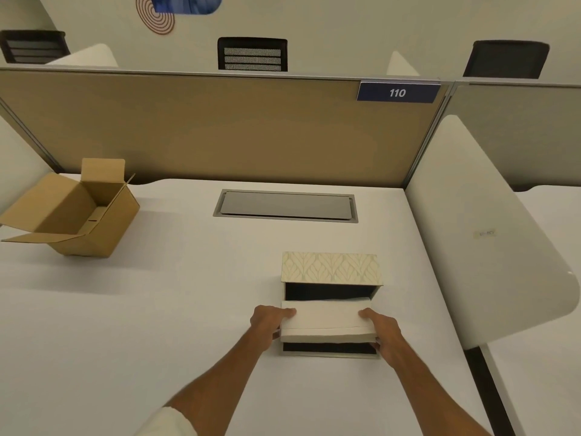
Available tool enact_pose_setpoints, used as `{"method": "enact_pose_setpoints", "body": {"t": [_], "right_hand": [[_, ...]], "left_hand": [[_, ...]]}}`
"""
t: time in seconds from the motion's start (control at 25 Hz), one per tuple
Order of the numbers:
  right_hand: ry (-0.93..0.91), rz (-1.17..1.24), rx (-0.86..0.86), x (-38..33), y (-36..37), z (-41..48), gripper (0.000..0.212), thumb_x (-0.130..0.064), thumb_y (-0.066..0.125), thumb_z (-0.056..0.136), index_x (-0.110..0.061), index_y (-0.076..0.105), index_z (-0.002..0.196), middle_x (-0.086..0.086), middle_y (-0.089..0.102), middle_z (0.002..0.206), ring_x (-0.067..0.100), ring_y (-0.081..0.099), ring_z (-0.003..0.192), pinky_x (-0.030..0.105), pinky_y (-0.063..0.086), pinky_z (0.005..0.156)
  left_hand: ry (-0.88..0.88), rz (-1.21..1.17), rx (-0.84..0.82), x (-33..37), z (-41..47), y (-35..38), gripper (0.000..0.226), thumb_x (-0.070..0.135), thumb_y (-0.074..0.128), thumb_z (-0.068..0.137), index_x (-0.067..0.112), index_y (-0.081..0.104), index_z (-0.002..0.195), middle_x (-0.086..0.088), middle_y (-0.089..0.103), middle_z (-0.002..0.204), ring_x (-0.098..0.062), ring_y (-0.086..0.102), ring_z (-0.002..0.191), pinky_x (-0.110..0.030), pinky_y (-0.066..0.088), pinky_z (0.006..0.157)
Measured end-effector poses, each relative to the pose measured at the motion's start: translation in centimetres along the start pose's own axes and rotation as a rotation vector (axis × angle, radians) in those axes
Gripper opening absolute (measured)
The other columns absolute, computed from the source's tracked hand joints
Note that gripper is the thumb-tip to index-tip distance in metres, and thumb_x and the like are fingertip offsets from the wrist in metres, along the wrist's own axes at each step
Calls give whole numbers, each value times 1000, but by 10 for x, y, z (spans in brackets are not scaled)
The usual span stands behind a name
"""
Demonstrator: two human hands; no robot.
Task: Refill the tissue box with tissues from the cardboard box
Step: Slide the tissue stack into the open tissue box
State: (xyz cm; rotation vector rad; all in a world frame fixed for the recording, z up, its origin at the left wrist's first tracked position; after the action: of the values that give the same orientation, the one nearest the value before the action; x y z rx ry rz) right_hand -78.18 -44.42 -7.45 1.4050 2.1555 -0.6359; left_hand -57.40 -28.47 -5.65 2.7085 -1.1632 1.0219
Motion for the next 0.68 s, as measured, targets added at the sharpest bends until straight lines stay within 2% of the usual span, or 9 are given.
{"method": "enact_pose_setpoints", "body": {"t": [0.08, 0.2, 0.32, 0.44, 0.52, 0.68], "right_hand": [[-7, -22, 9, 0, 1, 1, 38, -24, 73, 79, -8, 50, 105, 9, 53, 89, 29, 51, 94, 38, 49, 80], [-19, -70, 37, -1, 0, 1, 25, -26, 72, 79, -11, 51, 82, 7, 51, 84, 23, 50, 80, 37, 45, 77], [-34, -73, 58, 0, -5, 2, 26, -25, 71, 79, -14, 49, 73, 7, 50, 81, 20, 46, 72, 36, 41, 73], [-22, -70, 53, 1, -8, 2, 27, -28, 72, 79, -12, 49, 80, 8, 50, 83, 23, 48, 78, 37, 42, 74], [-21, -65, 54, 1, -9, 1, 33, -30, 73, 78, -10, 50, 92, 9, 51, 87, 27, 48, 87, 36, 43, 75], [-7, -1, 55, 2, -8, 0, 42, -30, 73, 78, -7, 49, 104, 13, 52, 96, 29, 49, 92, 37, 44, 76]], "left_hand": [[5, 26, 20, 0, 0, 1, 58, 24, 82, 73, 1, 52, 117, -17, 60, 120, -32, 59, 108, -40, 55, 92], [11, 67, 47, 2, -2, 4, 58, 28, 82, 73, 2, 53, 115, -14, 58, 109, -28, 57, 99, -35, 54, 80], [37, 95, 46, 2, -3, 8, 54, 31, 80, 74, 3, 54, 113, -9, 54, 101, -24, 53, 92, -32, 51, 73], [80, 100, 31, 0, -1, 11, 52, 31, 78, 76, 4, 55, 113, -5, 54, 95, -22, 53, 89, -31, 49, 70], [86, 99, 31, 0, 0, 12, 52, 30, 78, 76, 4, 55, 114, -4, 54, 92, -21, 53, 88, -31, 50, 71], [78, 113, 18, 0, 1, 15, 54, 32, 76, 79, 5, 52, 119, -7, 53, 103, -23, 52, 94, -31, 50, 78]]}}
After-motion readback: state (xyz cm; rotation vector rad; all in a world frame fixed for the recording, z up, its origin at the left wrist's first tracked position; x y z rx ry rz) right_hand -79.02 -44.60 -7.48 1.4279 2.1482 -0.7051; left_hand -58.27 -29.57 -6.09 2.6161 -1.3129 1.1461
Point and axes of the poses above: each hand's wrist, its own z-axis towards the middle knuckle, its own y-axis out of the palm, x = y × z, the point moved 2 cm from there along z, towards the middle knuckle
